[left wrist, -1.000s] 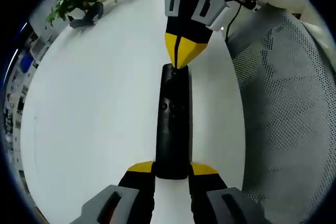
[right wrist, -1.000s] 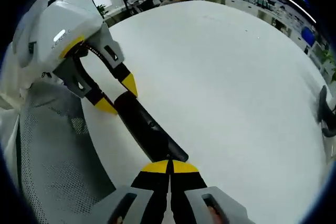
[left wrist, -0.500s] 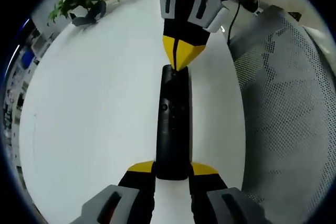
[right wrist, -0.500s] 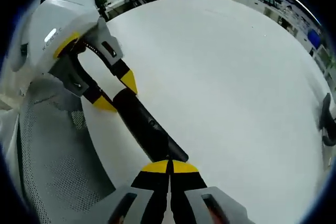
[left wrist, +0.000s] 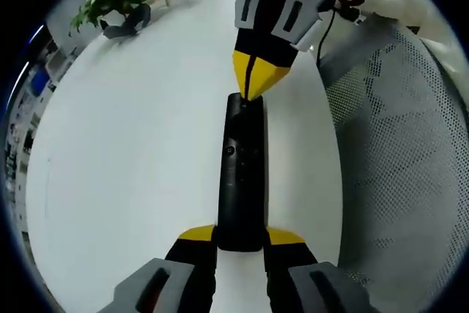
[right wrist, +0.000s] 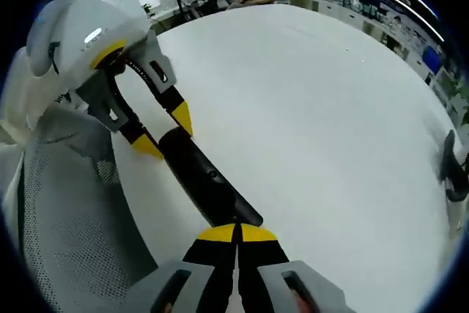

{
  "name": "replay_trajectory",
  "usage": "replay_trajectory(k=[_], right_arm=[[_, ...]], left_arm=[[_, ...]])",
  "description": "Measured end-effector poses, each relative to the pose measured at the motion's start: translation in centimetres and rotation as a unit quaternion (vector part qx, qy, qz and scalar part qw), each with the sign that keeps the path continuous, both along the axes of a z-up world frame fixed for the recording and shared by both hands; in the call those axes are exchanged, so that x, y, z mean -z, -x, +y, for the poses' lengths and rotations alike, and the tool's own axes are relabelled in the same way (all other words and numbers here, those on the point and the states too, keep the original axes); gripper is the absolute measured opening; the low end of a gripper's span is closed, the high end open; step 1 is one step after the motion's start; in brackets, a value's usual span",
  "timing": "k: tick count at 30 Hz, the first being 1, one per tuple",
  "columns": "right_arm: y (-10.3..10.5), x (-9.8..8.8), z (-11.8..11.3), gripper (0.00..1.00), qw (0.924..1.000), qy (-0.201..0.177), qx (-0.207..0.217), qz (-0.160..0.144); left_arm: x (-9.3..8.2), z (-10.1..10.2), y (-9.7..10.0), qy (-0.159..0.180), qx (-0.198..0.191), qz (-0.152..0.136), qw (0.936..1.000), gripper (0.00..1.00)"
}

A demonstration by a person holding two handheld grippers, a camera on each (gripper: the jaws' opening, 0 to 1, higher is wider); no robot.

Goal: Press the specified remote control buttons in sequence, fully releasing each button before pressing the next.

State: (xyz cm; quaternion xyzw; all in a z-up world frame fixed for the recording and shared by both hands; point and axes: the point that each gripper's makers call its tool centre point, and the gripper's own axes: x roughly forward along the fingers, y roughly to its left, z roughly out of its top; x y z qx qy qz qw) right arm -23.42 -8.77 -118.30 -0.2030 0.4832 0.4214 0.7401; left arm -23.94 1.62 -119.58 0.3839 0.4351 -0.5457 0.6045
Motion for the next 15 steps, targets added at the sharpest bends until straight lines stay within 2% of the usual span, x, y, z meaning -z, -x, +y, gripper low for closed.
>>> replay_trajectory(k=[2,5,11,15], right_arm=[[-0.1,0.0,0.0,0.0,1.0,0.001,0.002,0.0],[-0.2,-0.2,0.6,0.0,0.9995,-0.019,0.02,0.015],[-0.3,-0.3,0.8,0.0,0.9996,-0.018,0.018,0.012],[-0.3,-0.1,1.0,0.0,0.9994,-0.019,0.019,0.021]], left_arm=[[0.0,0.0,0.0,-0.006,-0.001,0.0,1.0,0.22],[0.0,0.0,0.0,-0.012,0.0,0.0,0.9999,0.22],[0.0,0.0,0.0,-0.012,-0.002,-0.001,0.9999,0.22],[0.0,0.0,0.0,-0.013,-0.002,0.0,0.9999,0.23]])
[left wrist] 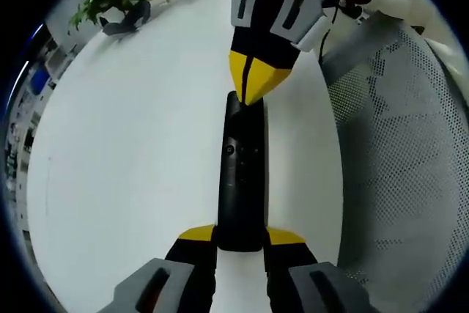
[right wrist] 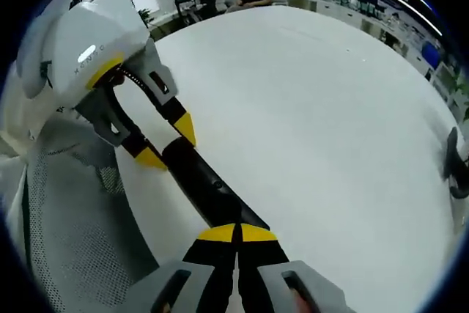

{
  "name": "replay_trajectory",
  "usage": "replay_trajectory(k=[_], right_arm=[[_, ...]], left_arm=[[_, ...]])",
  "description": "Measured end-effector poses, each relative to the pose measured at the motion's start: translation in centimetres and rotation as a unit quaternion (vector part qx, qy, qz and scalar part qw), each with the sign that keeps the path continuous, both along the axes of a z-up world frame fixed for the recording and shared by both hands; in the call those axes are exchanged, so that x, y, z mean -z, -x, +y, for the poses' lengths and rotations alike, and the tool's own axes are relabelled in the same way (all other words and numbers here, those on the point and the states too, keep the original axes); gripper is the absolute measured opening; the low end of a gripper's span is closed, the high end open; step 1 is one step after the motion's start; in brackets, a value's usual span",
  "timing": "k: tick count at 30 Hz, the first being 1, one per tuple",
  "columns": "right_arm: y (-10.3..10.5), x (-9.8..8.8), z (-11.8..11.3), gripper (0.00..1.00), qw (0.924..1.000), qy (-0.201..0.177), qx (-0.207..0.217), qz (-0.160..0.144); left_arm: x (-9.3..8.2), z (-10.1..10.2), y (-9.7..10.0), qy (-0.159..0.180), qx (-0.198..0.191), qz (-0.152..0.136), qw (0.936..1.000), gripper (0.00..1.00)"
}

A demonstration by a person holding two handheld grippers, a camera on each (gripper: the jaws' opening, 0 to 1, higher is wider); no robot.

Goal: Press the specified remote control buttons in sequence, fully releasing each button before pressing the next.

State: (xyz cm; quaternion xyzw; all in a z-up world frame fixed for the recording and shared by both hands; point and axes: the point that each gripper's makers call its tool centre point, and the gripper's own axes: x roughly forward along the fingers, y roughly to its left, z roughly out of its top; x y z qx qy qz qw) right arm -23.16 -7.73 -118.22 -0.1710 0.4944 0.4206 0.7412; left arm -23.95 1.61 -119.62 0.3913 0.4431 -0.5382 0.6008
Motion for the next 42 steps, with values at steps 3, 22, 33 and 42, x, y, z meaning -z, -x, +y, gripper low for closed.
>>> replay_trajectory(k=[3,22,33,42], right_arm=[[0.1,0.0,0.1,0.0,0.9998,0.012,-0.011,-0.006],[-0.2,0.2,-0.1,0.0,0.9997,0.002,0.015,0.019],[-0.4,0.1,-0.2,0.0,0.9974,-0.015,0.059,0.04],[-0.3,-0.2,1.2,0.0,0.9987,-0.016,0.036,0.033]], left_arm=[[0.0,0.0,0.0,0.0,-0.001,0.0,1.0,0.23],[0.0,0.0,-0.1,-0.002,-0.001,0.007,1.0,0.22],[0.0,0.0,-0.1,0.008,-0.004,0.005,1.0,0.22],[0.0,0.0,-0.1,0.003,0.0,0.004,1.0,0.22]])
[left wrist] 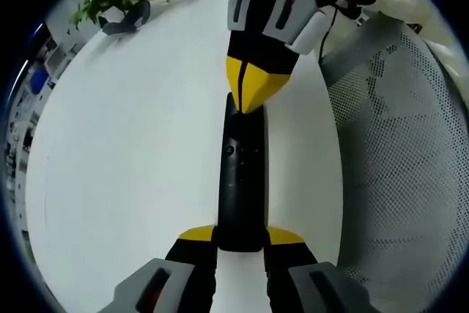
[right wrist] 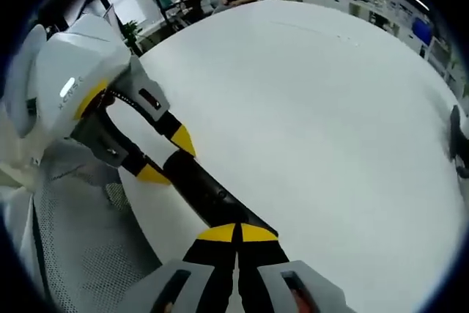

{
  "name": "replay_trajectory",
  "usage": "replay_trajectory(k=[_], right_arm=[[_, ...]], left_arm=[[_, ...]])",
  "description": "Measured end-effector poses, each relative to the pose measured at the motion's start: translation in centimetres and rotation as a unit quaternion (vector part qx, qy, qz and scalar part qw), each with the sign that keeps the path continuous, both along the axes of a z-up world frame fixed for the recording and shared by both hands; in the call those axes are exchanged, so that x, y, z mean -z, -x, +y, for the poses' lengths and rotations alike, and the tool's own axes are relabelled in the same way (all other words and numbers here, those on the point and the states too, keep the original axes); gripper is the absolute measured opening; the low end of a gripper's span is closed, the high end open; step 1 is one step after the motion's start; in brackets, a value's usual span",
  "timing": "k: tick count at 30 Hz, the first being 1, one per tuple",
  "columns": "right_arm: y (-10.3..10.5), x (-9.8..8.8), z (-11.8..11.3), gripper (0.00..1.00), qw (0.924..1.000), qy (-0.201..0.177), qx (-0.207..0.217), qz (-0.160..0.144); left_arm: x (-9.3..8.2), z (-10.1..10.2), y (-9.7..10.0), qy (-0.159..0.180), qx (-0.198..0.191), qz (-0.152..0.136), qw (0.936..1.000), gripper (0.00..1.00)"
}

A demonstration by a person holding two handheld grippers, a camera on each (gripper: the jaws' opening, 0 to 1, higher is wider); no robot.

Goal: Press the specified remote control buttons in sequence, fully releasing each button before pressing the next.

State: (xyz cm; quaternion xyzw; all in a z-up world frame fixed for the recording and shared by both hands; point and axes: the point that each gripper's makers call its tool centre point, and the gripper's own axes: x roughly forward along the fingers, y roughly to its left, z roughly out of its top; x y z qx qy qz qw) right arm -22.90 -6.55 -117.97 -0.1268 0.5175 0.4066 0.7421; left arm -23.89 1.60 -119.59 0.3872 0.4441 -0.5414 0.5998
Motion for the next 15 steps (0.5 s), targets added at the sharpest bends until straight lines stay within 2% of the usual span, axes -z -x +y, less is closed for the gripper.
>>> replay_trajectory(k=[5,11,15], right_arm=[[0.26,0.45,0.34,0.0,0.9999,0.002,-0.005,0.01],[0.33,0.35,0.33,0.0,0.9998,0.013,-0.013,-0.003],[0.16,0.41,0.2,0.0,1.0,0.004,0.0,-0.001]], left_arm=[[-0.01,0.0,-0.01,0.002,-0.002,0.0,1.0,0.22],[-0.01,0.01,-0.03,0.004,-0.003,-0.001,1.0,0.22],[-0.01,0.01,-0.04,0.004,-0.002,0.001,1.0,0.22]])
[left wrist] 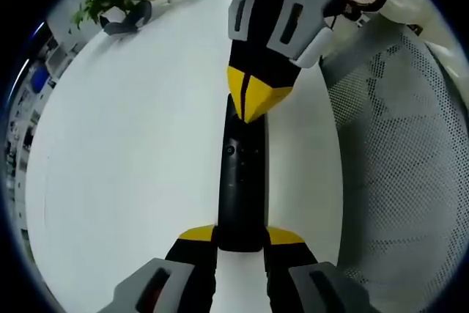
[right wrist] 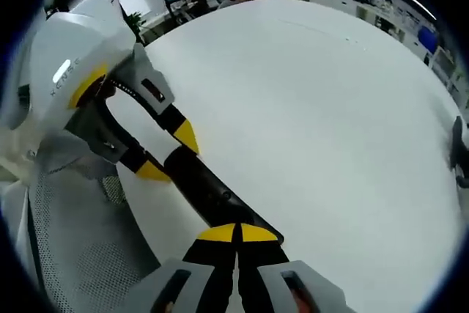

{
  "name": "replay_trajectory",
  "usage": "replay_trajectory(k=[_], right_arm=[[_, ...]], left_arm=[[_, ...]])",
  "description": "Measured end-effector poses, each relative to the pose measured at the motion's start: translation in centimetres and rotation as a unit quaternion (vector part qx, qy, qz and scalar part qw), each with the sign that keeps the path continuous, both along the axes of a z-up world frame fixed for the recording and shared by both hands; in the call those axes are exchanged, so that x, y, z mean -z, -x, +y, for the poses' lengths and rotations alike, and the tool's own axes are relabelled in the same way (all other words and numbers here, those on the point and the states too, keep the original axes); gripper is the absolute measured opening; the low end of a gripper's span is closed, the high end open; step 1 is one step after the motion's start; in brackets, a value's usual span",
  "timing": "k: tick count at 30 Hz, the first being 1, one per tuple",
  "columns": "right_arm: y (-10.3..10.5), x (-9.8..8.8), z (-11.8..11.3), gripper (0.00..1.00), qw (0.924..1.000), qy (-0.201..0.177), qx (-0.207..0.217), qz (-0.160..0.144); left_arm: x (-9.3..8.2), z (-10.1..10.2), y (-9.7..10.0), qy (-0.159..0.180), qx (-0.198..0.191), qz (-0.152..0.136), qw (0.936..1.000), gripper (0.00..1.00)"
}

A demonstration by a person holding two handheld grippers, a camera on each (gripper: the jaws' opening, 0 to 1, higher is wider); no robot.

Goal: Press the specified remote control buttons in sequence, fully releasing each button before pressing the next.

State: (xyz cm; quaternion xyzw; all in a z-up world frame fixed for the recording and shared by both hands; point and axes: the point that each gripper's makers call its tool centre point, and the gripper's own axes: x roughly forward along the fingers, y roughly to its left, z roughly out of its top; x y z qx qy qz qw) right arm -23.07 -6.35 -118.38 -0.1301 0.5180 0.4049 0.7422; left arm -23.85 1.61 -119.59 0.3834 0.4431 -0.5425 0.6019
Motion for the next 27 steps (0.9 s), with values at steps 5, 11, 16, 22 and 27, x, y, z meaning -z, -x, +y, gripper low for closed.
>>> replay_trajectory(k=[5,11,16,22,27], right_arm=[[-0.04,-0.02,0.0,0.0,0.9999,-0.013,0.011,0.0],[-0.17,-0.15,-0.07,0.0,0.9988,-0.025,0.037,0.02],[-0.32,-0.17,0.02,0.0,0.9975,-0.03,0.052,0.036],[-0.64,-0.45,0.45,0.0,0.9984,-0.024,0.045,0.024],[-0.99,-0.28,0.72,0.0,0.9979,-0.025,0.053,0.027]], left_arm=[[0.01,-0.03,0.0,-0.004,0.004,0.002,1.0,0.23],[0.04,-0.02,-0.01,-0.01,0.006,0.003,0.9999,0.23],[0.06,0.01,0.0,-0.005,0.002,0.001,1.0,0.23],[0.07,0.01,-0.01,-0.005,0.001,0.001,1.0,0.23],[0.08,0.0,-0.02,-0.006,-0.001,0.0,1.0,0.23]])
